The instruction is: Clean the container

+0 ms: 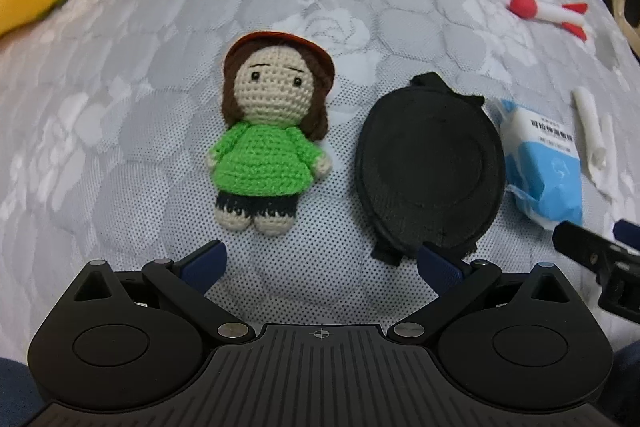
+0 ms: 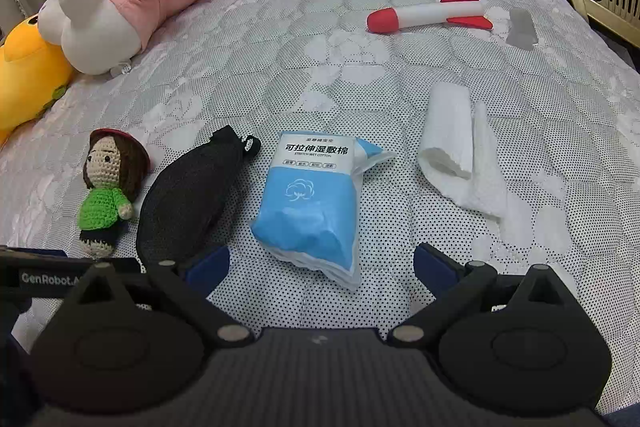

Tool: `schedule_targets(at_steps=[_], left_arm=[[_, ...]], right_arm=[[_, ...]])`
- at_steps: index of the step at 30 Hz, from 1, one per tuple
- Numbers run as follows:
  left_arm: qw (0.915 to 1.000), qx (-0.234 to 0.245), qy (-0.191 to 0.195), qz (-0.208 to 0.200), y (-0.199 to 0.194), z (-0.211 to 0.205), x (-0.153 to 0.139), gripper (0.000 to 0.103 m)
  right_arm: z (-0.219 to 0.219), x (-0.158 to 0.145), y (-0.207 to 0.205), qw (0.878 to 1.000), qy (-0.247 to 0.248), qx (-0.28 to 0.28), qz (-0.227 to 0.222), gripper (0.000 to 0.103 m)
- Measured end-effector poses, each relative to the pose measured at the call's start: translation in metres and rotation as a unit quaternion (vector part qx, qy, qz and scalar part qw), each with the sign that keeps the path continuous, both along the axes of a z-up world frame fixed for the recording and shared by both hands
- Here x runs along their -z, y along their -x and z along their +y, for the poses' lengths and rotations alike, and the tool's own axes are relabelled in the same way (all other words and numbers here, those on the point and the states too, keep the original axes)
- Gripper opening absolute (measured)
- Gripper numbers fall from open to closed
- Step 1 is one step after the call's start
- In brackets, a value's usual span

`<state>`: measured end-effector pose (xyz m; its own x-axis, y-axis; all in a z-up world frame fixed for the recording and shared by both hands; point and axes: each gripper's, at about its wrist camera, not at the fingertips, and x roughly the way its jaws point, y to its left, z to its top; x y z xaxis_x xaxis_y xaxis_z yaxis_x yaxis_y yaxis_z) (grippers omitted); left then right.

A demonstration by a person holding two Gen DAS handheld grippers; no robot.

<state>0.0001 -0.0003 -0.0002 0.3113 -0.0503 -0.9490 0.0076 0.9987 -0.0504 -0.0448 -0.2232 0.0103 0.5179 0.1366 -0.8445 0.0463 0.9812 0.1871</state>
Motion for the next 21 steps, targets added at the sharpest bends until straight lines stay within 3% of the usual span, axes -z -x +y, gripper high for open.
schedule_targets(at_steps=[18,21], left_arm=[[0.9950,0.071,-0.062,-0.033,-0.0012,-0.0072,0.0036,0.103],[0.9992,0.027,-0.023,-0.017,-0.0001,-0.0035,0.0003,0.103]], right_arm=[[0.0013,0.0043,0.0008,1.000,-0.001,0.002,0.001,0.100],[0.0000,0.0033,0.0016,1.000,-0.001,0.002,0.000,0.100]])
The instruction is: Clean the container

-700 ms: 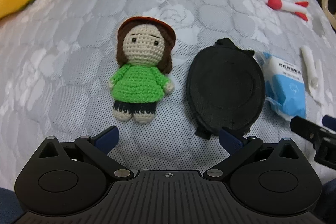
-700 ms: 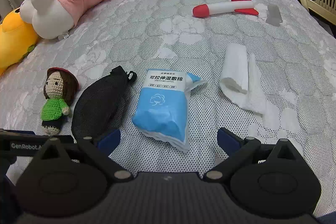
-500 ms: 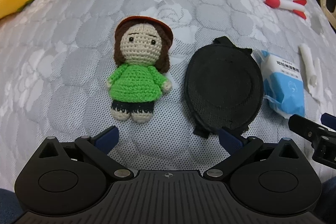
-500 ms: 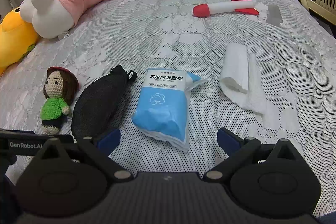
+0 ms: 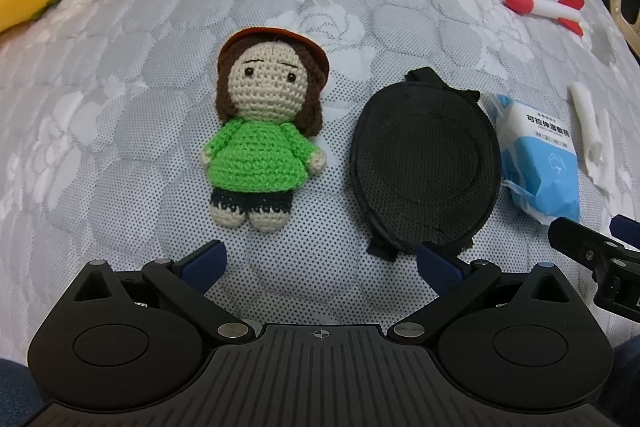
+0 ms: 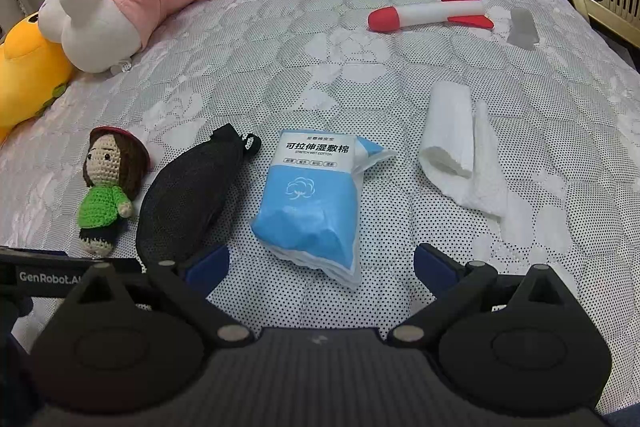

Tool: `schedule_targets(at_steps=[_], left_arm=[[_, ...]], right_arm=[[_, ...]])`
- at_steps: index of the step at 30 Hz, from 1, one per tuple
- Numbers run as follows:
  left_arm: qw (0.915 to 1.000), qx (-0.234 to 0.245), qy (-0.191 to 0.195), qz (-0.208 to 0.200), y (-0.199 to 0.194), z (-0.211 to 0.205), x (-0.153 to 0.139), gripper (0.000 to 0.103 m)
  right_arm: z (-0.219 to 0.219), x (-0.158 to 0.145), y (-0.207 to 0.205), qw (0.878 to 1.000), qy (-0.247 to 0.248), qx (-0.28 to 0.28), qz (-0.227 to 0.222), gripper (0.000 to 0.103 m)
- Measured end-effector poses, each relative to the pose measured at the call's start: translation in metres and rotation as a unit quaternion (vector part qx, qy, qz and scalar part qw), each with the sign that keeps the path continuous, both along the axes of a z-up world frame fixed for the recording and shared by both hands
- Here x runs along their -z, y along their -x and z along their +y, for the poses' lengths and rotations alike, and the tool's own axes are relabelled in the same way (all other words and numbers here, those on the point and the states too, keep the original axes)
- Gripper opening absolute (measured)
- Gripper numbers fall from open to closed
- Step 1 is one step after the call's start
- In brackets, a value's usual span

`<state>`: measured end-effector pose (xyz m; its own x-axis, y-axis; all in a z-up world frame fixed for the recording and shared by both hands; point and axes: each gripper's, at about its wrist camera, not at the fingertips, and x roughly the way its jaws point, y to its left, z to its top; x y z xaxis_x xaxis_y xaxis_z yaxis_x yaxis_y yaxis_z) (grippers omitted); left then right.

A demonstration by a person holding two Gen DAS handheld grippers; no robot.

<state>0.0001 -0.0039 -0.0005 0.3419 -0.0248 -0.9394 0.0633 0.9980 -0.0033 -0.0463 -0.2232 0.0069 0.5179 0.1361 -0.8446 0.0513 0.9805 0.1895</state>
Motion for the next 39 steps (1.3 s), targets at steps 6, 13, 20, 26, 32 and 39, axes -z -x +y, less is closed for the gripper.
schedule_targets(at_steps=[6,13,20,26,32,39], left_arm=[[0.9997,-0.018,0.016,0.010,-0.0031,-0.0001,0.0024,0.103],[0.9997,-0.016,0.017,0.012,-0.0024,0.0001,0.0029,0.103],[0.9997,-0.015,0.017,0.012,-0.0019,0.0014,0.0030,0.103],[0.9996,-0.016,0.018,0.011,-0.0008,0.0010,0.0008,0.103],[0.9997,-0.014,0.017,0.010,-0.0009,0.0001,0.0000,0.103],[0.9997,-0.014,0.017,0.009,-0.0009,-0.0003,-0.0002,0.103]], right_arm=[[-0.0047,-0.0026,0.0028,1.000,-0.001,0.000,-0.001,0.100],[0.0000,0.0000,-0.0003,1.000,0.002,0.000,0.001,0.100],[0.0028,-0.0004,-0.0026,1.000,0.005,0.001,0.006,0.100],[0.0018,-0.0019,-0.0014,1.000,0.000,-0.005,0.006,0.097],[0.0038,-0.0023,-0.0014,1.000,0.002,-0.010,0.003,0.097],[0.0032,-0.0024,-0.0019,1.000,0.002,-0.008,0.002,0.097]])
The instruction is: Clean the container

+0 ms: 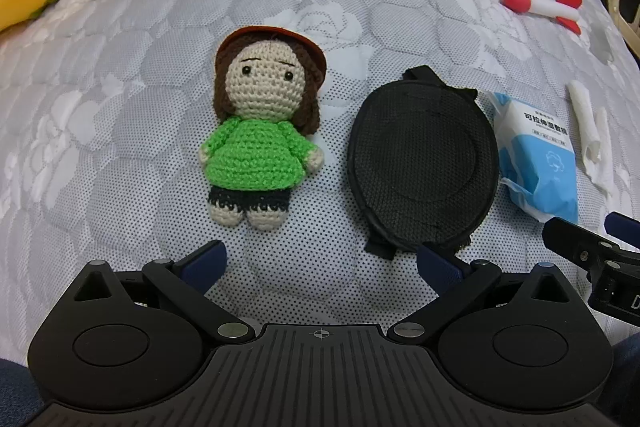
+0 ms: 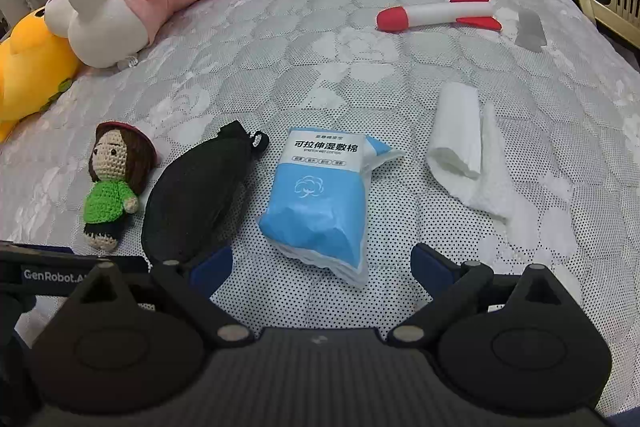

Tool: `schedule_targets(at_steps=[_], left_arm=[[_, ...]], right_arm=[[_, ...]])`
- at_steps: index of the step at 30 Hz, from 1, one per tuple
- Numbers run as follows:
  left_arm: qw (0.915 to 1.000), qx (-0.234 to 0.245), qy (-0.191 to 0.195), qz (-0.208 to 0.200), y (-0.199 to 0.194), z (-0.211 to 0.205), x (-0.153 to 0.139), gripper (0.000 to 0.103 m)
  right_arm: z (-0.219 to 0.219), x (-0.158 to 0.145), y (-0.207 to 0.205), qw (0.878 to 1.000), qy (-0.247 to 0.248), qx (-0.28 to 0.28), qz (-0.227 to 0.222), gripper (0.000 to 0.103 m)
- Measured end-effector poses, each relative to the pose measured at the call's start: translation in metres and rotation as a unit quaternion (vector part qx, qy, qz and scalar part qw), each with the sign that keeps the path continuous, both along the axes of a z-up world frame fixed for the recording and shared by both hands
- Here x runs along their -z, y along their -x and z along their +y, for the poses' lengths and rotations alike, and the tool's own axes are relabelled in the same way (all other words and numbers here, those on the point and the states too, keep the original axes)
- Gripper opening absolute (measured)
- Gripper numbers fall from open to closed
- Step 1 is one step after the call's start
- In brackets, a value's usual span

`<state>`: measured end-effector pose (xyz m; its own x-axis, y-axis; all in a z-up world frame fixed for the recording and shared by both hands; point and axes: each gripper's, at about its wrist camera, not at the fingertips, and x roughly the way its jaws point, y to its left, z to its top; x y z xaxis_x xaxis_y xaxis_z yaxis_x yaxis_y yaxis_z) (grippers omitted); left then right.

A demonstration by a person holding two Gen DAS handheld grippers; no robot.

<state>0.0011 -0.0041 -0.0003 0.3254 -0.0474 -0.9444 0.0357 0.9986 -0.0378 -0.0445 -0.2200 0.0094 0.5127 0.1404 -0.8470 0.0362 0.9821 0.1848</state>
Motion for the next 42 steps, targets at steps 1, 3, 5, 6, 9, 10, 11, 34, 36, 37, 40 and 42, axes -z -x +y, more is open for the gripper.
schedule_targets(at_steps=[1,3,5,6,9,10,11,34,36,37,40,42], left_arm=[[1.0000,0.000,0.000,0.000,0.000,0.000,0.000,0.103],[1.0000,0.001,-0.001,0.000,0.000,0.000,0.000,0.103],[1.0000,0.000,-0.002,-0.002,0.000,-0.001,-0.001,0.103],[1.0000,0.000,-0.002,-0.004,0.000,-0.001,-0.001,0.103],[0.9999,0.002,-0.004,-0.013,0.002,-0.003,-0.004,0.103],[0.9998,0.005,-0.003,-0.017,0.003,-0.004,-0.005,0.103],[0.9997,0.008,-0.003,-0.022,0.003,-0.004,-0.006,0.103],[0.9692,0.190,0.124,-0.095,-0.017,-0.066,-0.017,0.103],[0.9689,0.182,0.135,-0.099,-0.015,-0.062,-0.018,0.103],[0.9695,0.178,0.137,-0.099,-0.015,-0.061,-0.018,0.102],[0.9742,0.157,0.123,-0.105,-0.017,-0.055,-0.018,0.102],[0.9781,0.147,0.101,-0.108,-0.018,-0.052,-0.020,0.102]], right_arm=[[0.000,0.000,0.000,1.000,0.001,0.000,0.000,0.097],[-0.002,-0.002,0.001,1.000,-0.005,0.002,-0.006,0.097],[-0.004,-0.005,0.001,1.000,-0.015,0.003,-0.017,0.087],[-0.006,-0.007,0.003,0.999,-0.023,0.005,-0.027,0.086],[-0.013,-0.016,0.010,0.996,-0.039,0.023,-0.072,0.086],[-0.015,-0.019,0.012,0.995,-0.043,0.030,-0.084,0.086],[-0.018,-0.022,0.013,0.994,-0.049,0.037,-0.091,0.086],[-0.095,0.041,-0.130,0.997,0.065,0.023,0.022,0.018],[-0.094,0.033,-0.125,0.999,0.050,0.020,0.001,0.010],[-0.094,0.025,-0.122,0.999,0.029,0.022,-0.008,0.010],[-0.096,-0.003,-0.107,0.993,-0.104,0.025,-0.040,0.010],[-0.089,-0.014,-0.100,0.977,-0.208,0.005,-0.051,0.010]])
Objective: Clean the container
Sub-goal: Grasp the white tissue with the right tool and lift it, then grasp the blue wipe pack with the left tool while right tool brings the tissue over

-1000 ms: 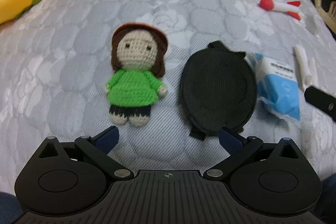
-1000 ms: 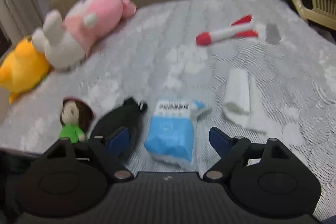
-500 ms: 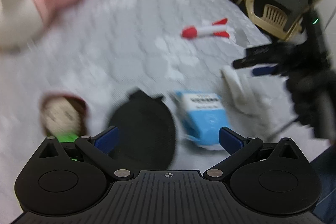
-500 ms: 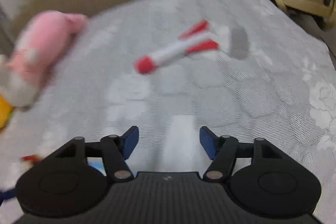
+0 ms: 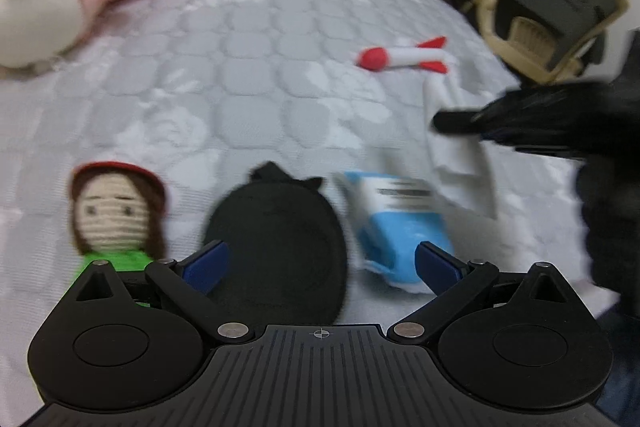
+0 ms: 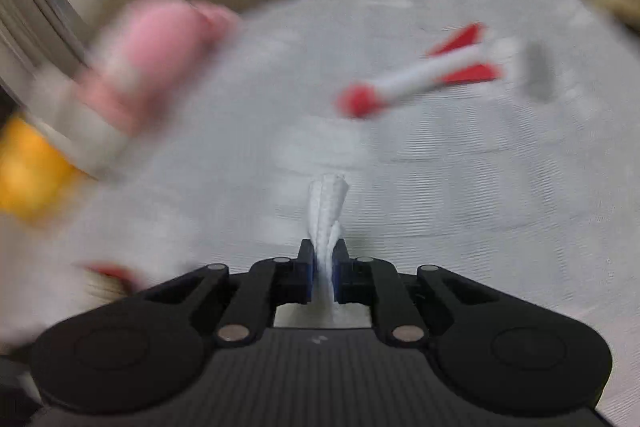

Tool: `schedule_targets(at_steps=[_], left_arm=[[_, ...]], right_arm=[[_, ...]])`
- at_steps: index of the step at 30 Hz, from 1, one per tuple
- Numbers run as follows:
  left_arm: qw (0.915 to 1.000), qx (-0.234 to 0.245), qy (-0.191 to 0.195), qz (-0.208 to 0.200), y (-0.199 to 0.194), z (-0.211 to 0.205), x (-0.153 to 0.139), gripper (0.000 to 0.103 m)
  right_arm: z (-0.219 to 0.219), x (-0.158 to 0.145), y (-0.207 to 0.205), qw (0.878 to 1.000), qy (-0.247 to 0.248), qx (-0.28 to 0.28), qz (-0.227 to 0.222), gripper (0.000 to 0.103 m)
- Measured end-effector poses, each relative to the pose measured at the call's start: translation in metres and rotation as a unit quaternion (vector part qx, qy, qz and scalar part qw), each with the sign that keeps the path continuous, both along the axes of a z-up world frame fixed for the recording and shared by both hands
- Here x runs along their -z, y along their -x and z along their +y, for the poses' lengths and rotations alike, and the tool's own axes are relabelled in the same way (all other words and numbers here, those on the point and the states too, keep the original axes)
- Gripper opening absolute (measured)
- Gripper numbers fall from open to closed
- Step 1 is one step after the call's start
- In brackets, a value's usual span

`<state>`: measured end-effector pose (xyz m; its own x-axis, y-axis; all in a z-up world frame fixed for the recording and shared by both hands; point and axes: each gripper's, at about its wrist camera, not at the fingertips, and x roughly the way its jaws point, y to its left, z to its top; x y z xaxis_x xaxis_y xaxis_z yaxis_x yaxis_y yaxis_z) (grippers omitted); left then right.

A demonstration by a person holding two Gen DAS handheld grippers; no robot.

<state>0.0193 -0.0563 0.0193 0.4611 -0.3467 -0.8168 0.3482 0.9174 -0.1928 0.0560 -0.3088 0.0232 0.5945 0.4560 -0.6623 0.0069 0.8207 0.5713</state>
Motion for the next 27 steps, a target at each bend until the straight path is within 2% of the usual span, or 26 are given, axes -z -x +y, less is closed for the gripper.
schedule_targets(at_steps=[3,5,7,11,14,16,19,21,23,24,26,27], left_arm=[[0.9996,-0.012,-0.018,0.020,-0.003,0.000,0.007,0.102],[0.9991,-0.010,-0.020,0.037,-0.003,-0.001,0.012,0.102],[0.9991,0.000,-0.011,0.041,0.000,-0.003,0.013,0.102],[0.9959,0.060,0.051,0.044,0.008,-0.015,0.004,0.102],[0.9902,0.110,0.074,0.043,0.013,-0.037,0.001,0.102],[0.9899,0.128,0.055,0.029,0.012,-0.055,0.001,0.102],[0.9917,0.127,0.010,0.019,-0.008,-0.084,0.010,0.102],[0.9916,0.125,-0.027,0.023,-0.025,-0.102,0.020,0.102],[0.9893,0.118,-0.082,0.025,-0.041,-0.119,0.034,0.102],[0.9879,0.117,-0.097,0.030,-0.048,-0.126,0.042,0.101],[0.9852,0.125,-0.109,0.043,-0.054,-0.133,0.054,0.076],[0.9843,0.130,-0.108,0.051,-0.054,-0.134,0.058,0.067]], right_arm=[[0.024,0.010,-0.001,0.999,-0.020,-0.040,0.025,0.010],[0.040,0.019,0.002,0.995,0.075,-0.050,0.039,0.010],[0.048,0.023,0.005,0.984,0.168,-0.051,0.039,0.010],[0.028,0.025,0.003,0.978,0.190,-0.028,0.084,0.011],[0.011,0.029,0.007,0.968,0.231,-0.005,0.101,0.011],[-0.005,0.025,0.009,0.976,0.195,0.025,0.097,0.011],[-0.022,0.012,0.013,0.989,0.122,0.060,0.064,0.011],[-0.030,0.001,0.017,0.991,0.104,0.075,0.037,0.011],[-0.038,-0.004,0.021,0.991,0.098,0.086,0.023,0.011],[-0.041,-0.003,0.021,0.992,0.090,0.087,0.023,0.011],[-0.043,0.003,0.018,0.994,0.066,0.080,0.038,0.011],[-0.044,0.006,0.016,0.995,0.053,0.077,0.045,0.011]])
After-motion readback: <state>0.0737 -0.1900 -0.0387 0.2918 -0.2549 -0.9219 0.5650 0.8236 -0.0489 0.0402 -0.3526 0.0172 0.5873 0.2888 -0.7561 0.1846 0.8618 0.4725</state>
